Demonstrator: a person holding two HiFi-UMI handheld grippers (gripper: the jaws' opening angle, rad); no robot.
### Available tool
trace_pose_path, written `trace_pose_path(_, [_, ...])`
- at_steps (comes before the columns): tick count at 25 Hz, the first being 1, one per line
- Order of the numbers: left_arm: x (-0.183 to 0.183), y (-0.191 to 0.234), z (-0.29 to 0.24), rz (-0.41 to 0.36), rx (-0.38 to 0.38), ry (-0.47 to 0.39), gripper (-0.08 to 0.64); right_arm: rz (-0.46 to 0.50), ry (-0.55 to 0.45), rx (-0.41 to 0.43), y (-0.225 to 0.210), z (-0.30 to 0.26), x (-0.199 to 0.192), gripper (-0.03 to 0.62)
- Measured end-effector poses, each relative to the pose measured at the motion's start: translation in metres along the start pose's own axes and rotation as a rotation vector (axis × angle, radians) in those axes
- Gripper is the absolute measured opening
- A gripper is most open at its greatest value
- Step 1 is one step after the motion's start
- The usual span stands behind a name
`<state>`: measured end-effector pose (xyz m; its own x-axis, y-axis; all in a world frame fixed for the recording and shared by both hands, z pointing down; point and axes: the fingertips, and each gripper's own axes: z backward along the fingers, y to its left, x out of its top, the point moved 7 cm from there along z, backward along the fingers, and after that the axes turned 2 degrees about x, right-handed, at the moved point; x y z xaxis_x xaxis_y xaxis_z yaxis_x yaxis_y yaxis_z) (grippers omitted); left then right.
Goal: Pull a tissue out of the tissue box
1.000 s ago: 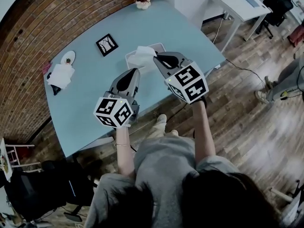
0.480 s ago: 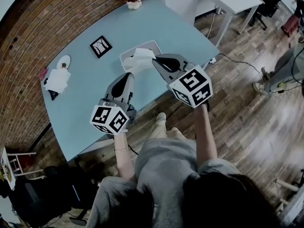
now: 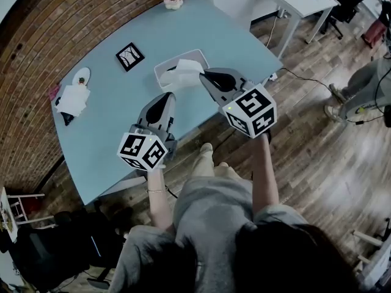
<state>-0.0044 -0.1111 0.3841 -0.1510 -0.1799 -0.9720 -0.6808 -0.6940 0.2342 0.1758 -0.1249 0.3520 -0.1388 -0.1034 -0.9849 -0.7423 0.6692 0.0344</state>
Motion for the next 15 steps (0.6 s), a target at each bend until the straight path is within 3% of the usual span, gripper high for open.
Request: trace_pose_path(15, [-0.0012, 0.0054, -0.0012, -0.009, 0.005, 0.010, 0.003, 0.018, -0.008, 0.014, -0.0020, -0.0049, -0.0016, 0.002])
